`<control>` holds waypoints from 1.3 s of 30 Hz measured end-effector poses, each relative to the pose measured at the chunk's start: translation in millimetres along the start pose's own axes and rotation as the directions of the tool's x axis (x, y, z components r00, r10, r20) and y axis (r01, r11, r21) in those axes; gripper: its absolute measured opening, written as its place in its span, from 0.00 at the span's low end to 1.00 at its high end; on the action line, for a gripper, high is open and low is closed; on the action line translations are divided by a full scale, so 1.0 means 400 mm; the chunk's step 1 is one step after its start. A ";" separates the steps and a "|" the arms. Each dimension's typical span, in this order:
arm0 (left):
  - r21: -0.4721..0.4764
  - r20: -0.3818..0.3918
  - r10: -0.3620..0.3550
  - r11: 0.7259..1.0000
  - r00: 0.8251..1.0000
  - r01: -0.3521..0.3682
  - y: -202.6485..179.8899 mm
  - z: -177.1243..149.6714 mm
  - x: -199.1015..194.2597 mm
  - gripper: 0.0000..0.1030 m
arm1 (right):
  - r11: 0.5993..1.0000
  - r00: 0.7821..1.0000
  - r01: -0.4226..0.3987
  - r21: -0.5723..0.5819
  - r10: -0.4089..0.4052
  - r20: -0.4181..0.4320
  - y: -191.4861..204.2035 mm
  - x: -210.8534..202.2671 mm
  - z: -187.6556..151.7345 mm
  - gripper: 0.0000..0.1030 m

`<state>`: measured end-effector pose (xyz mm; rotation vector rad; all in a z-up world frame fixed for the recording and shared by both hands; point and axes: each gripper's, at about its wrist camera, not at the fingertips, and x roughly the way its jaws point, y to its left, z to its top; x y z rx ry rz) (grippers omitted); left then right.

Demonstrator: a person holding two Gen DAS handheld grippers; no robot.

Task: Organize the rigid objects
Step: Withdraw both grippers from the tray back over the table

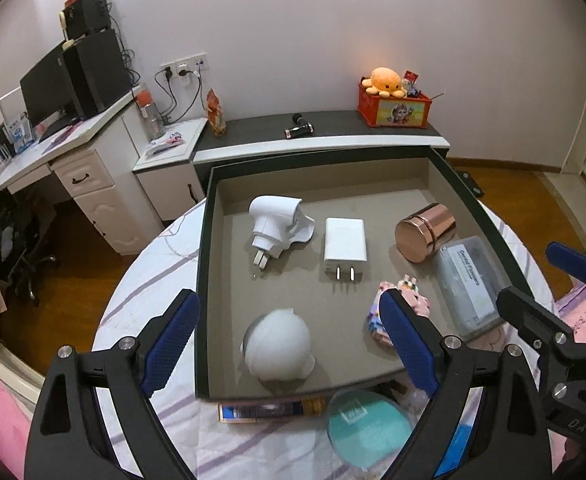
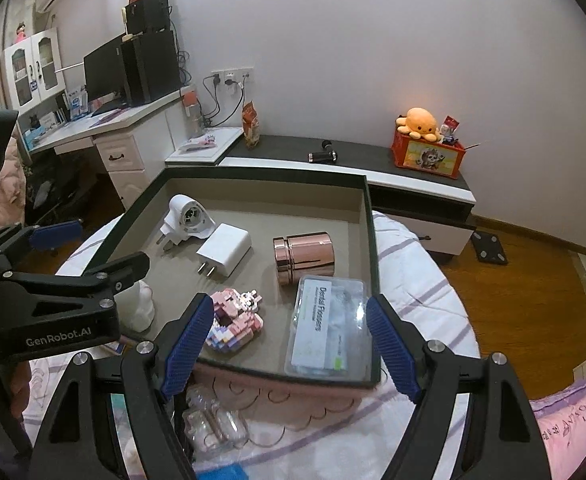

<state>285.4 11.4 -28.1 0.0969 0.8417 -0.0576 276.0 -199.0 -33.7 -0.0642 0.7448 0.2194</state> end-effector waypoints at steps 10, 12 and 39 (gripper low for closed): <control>-0.005 0.086 0.004 1.000 0.996 -0.003 -0.006 -0.066 -0.163 0.90 | 1.000 0.997 0.019 -0.006 -0.019 0.076 0.024 -0.151 -0.038 0.78; -0.006 0.107 0.005 1.000 0.994 -0.004 -0.005 -0.077 -0.205 0.90 | 1.000 0.995 0.026 -0.003 -0.026 0.096 0.029 -0.187 -0.049 0.78; -0.083 0.376 0.062 0.996 0.925 -0.033 0.013 -0.300 -0.615 1.00 | 0.998 0.944 0.066 -0.004 -0.061 0.324 0.105 -0.590 -0.239 0.79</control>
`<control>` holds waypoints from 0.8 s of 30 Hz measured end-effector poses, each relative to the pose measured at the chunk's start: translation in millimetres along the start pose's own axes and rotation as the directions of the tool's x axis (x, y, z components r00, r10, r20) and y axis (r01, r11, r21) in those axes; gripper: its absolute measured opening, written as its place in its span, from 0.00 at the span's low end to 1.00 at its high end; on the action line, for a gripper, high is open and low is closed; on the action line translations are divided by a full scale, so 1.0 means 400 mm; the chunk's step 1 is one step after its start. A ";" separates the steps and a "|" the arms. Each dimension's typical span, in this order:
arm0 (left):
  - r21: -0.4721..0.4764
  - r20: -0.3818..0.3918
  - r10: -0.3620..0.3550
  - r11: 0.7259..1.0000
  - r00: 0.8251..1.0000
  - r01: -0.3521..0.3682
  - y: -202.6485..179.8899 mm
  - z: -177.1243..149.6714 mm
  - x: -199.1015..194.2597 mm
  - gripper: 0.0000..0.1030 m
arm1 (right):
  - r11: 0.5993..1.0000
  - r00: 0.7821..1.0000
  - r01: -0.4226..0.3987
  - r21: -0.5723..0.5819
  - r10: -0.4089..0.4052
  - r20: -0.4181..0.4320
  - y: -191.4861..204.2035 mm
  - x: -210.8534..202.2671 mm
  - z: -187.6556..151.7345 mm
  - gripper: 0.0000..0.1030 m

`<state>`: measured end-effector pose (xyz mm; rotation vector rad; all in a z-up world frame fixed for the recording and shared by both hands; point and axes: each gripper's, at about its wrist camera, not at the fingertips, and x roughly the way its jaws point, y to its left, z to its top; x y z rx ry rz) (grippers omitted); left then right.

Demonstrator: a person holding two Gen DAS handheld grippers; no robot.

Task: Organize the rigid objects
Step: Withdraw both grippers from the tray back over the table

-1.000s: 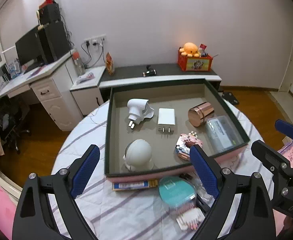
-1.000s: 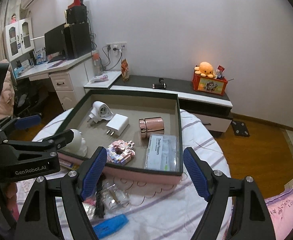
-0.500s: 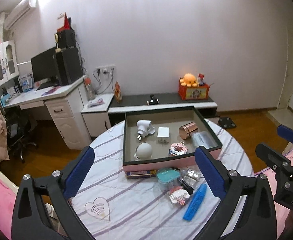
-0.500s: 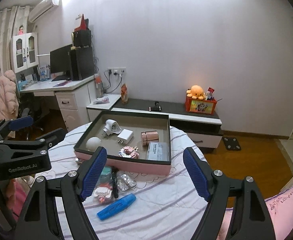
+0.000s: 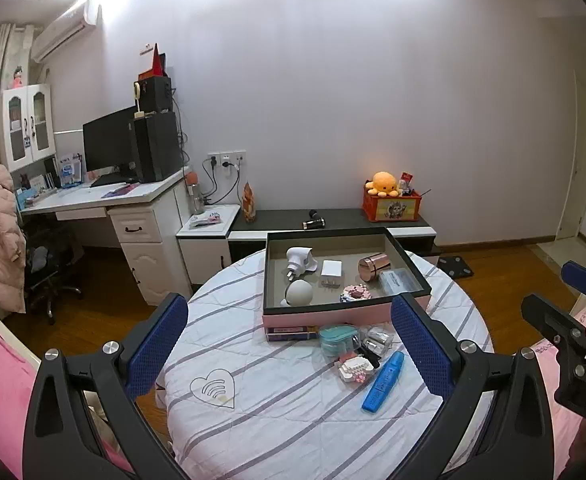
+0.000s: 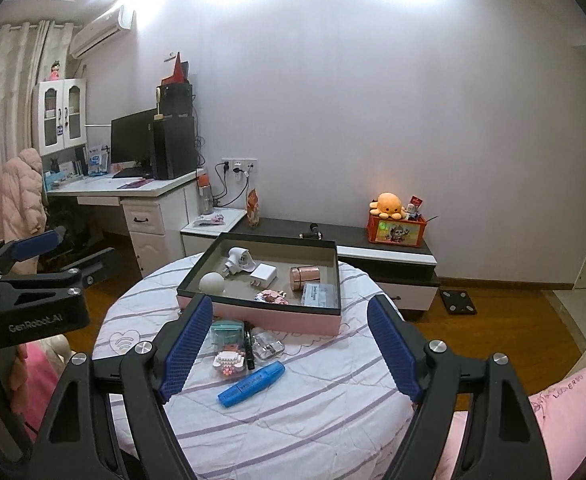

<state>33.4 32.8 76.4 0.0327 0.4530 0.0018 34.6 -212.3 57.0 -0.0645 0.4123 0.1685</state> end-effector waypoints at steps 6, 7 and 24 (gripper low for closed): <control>0.020 -0.003 -0.003 1.000 1.000 0.003 -0.015 0.001 -0.007 1.00 | 1.000 1.000 0.003 0.018 -0.003 0.010 -0.015 -0.014 -0.001 0.79; 0.022 -0.004 -0.003 1.000 1.000 0.003 -0.020 0.003 -0.004 1.00 | 1.000 1.000 0.006 0.020 -0.006 0.010 -0.017 -0.017 -0.003 0.79; 0.046 -0.211 0.004 0.999 0.978 0.006 -0.009 -0.063 0.206 1.00 | 0.999 0.979 0.025 0.041 -0.016 -0.201 -0.014 0.167 -0.051 0.80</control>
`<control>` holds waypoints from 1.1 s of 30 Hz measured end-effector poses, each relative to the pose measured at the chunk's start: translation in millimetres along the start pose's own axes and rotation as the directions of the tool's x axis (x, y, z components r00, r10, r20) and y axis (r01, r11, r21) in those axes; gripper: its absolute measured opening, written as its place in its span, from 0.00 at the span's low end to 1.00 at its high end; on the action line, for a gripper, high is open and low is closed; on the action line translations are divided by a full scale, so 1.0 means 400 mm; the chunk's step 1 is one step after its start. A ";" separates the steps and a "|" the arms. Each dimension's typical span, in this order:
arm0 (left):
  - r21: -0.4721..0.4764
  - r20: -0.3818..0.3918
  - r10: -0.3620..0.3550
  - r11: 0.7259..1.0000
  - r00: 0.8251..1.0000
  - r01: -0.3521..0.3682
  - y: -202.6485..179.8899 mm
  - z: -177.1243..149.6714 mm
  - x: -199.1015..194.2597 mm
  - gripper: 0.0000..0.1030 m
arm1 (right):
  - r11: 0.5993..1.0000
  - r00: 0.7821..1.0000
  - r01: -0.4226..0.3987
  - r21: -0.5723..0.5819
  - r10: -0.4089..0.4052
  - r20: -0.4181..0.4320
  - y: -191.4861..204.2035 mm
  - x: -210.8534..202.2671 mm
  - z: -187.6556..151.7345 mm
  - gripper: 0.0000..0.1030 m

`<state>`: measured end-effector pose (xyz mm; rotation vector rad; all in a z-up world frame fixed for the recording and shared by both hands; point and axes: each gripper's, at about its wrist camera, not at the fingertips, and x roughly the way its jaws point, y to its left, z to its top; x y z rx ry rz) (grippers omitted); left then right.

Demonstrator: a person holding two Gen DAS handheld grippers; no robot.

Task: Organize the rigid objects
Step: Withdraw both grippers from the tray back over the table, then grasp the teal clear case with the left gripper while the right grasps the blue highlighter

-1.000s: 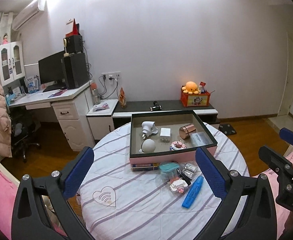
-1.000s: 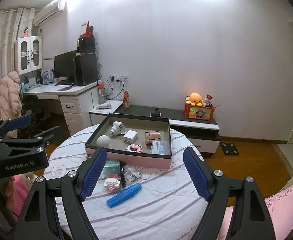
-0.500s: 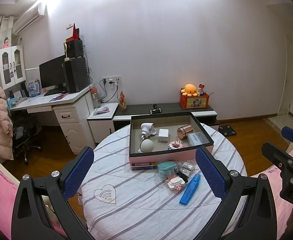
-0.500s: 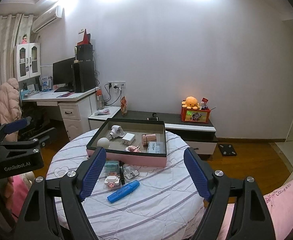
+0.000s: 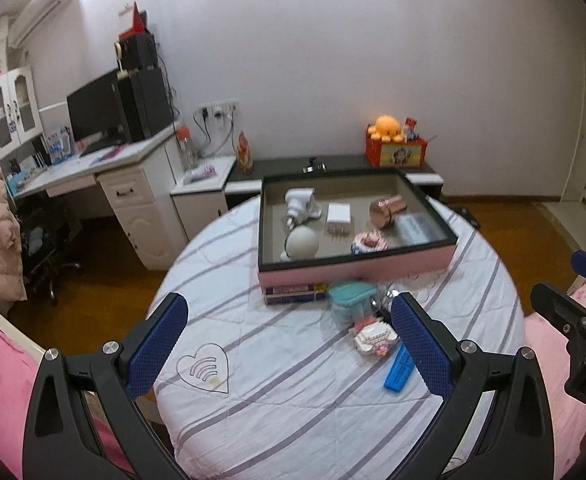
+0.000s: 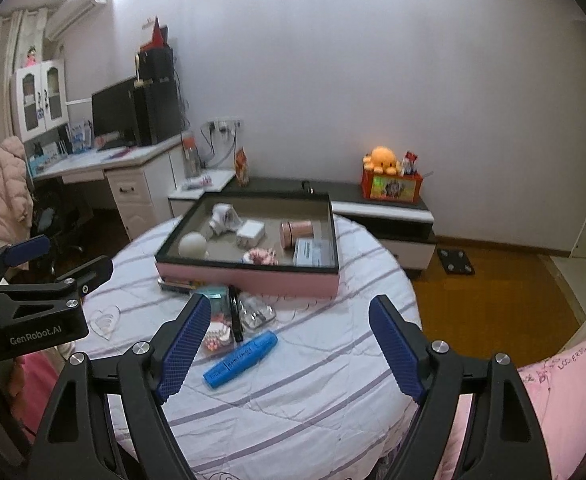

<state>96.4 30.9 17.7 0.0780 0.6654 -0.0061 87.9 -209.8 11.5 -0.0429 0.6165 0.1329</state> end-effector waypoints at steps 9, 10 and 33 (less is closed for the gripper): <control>-0.003 -0.130 -0.004 1.000 0.991 0.004 0.023 -0.042 0.146 1.00 | 1.000 0.987 0.011 0.007 -0.010 -0.161 0.011 0.149 -0.033 0.80; -0.004 -0.147 -0.005 1.000 0.989 0.004 0.026 -0.049 0.163 1.00 | 1.000 0.984 0.012 0.006 -0.011 -0.177 0.014 0.162 -0.036 0.80; -0.028 -0.331 -0.102 0.995 0.938 0.098 0.018 -0.067 0.369 1.00 | 0.997 0.904 -0.070 -0.025 0.053 -0.425 0.065 0.439 -0.105 0.35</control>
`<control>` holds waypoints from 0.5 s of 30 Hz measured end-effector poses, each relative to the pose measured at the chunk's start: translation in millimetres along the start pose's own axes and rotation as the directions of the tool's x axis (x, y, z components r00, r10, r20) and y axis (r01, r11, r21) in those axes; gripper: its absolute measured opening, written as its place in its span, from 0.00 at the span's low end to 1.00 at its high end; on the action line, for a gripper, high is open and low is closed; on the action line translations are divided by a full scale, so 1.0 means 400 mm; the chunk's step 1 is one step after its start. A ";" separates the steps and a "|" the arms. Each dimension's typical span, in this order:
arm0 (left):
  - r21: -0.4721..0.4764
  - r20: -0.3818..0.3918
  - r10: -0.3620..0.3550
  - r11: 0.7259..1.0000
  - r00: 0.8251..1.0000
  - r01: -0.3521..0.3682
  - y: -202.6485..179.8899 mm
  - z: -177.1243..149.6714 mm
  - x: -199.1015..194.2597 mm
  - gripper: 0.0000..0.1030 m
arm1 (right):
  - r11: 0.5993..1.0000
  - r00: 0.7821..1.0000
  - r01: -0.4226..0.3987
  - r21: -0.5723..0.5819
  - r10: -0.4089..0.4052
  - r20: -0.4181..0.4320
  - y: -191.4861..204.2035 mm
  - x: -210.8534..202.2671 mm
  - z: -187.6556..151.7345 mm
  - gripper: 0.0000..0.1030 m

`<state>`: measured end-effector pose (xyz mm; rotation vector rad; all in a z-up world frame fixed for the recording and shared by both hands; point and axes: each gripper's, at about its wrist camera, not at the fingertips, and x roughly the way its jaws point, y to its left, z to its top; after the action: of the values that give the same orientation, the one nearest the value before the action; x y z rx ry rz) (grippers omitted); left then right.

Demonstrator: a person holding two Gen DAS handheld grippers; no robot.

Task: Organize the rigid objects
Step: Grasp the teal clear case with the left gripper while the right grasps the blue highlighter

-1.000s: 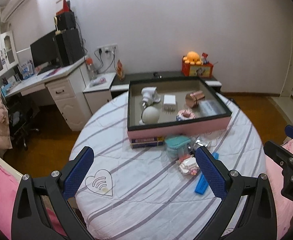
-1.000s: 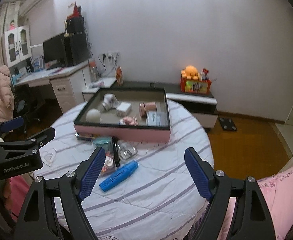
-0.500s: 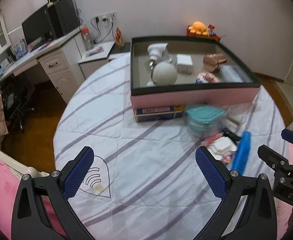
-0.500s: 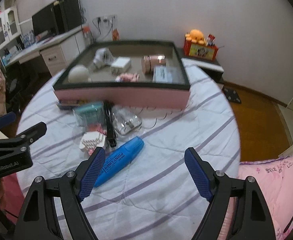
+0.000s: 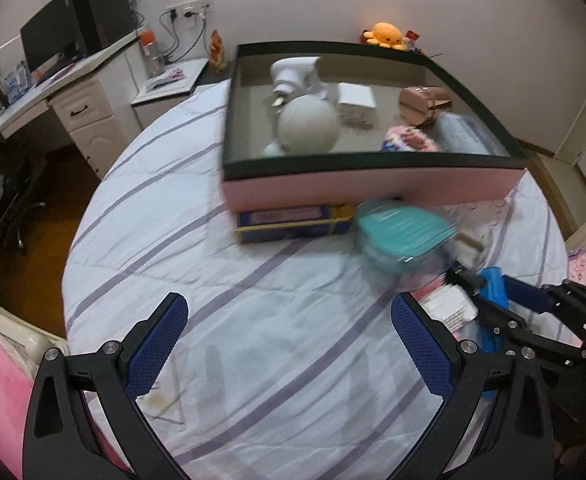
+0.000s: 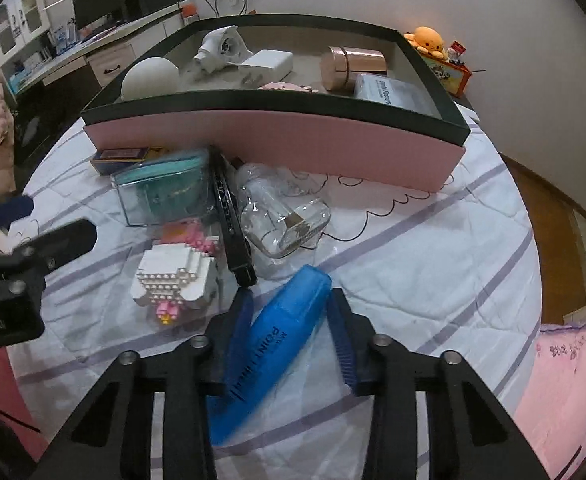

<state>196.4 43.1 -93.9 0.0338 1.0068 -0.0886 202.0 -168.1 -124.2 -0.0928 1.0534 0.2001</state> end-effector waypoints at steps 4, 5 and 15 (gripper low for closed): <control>0.011 -0.012 -0.025 1.000 1.000 0.025 -0.053 0.030 0.021 1.00 | 0.999 1.000 0.021 0.033 -0.021 0.009 -0.057 -0.006 -0.001 0.29; 0.016 -0.017 -0.029 0.999 0.999 0.029 -0.069 0.040 0.032 1.00 | 0.999 0.999 0.030 0.039 -0.031 0.013 -0.072 -0.006 -0.001 0.29; -0.050 -0.076 -0.182 0.983 0.980 0.179 -0.110 0.093 0.132 0.67 | 0.999 1.000 0.001 0.040 -0.002 0.024 -0.138 0.025 0.030 0.28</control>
<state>251.6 -6.3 -118.0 -0.0946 1.0903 -0.2330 228.5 -218.7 -128.0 -0.0550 1.0327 0.1779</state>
